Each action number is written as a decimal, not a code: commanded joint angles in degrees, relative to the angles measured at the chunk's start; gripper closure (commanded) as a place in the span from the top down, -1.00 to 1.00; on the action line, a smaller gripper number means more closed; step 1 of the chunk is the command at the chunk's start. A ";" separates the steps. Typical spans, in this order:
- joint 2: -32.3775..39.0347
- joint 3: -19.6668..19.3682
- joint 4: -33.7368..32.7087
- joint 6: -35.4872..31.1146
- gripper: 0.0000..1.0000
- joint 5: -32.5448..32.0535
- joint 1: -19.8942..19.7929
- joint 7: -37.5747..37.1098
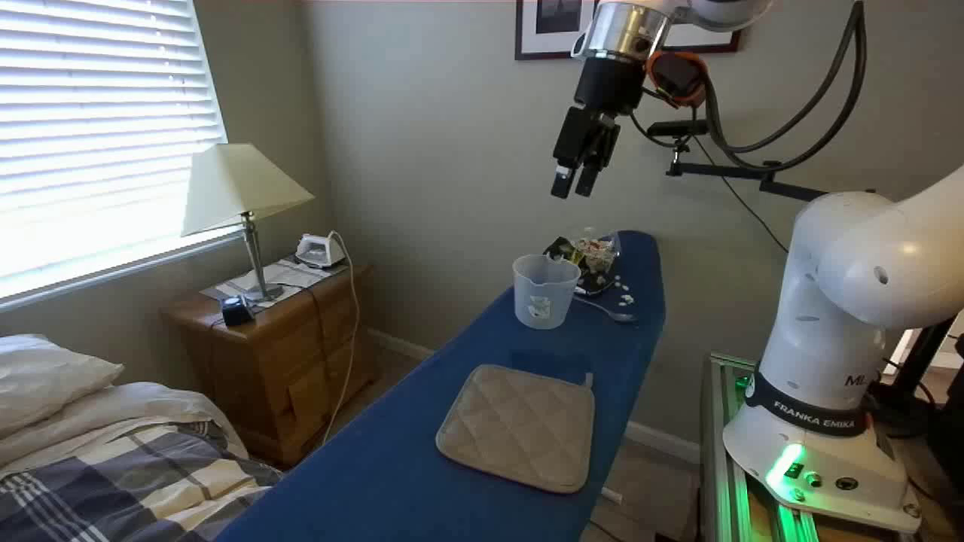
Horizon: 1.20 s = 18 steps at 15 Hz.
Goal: Put the mat on top of the jug
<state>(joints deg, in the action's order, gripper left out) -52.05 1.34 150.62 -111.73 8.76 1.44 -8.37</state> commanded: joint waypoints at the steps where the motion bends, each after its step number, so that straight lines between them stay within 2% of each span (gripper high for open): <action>1: 0.03 0.37 -0.10 0.15 1.00 0.36 -0.53 0.35; 7: 1.09 0.35 0.37 -0.60 1.00 0.02 -0.81 0.48; 11: 7.84 -0.45 3.50 -4.31 1.00 0.45 -1.39 1.30; 18: 24.41 -0.17 4.32 -18.80 1.00 2.16 0.94 1.99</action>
<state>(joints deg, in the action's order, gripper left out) -34.89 1.26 156.21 -125.86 8.89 1.13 -7.72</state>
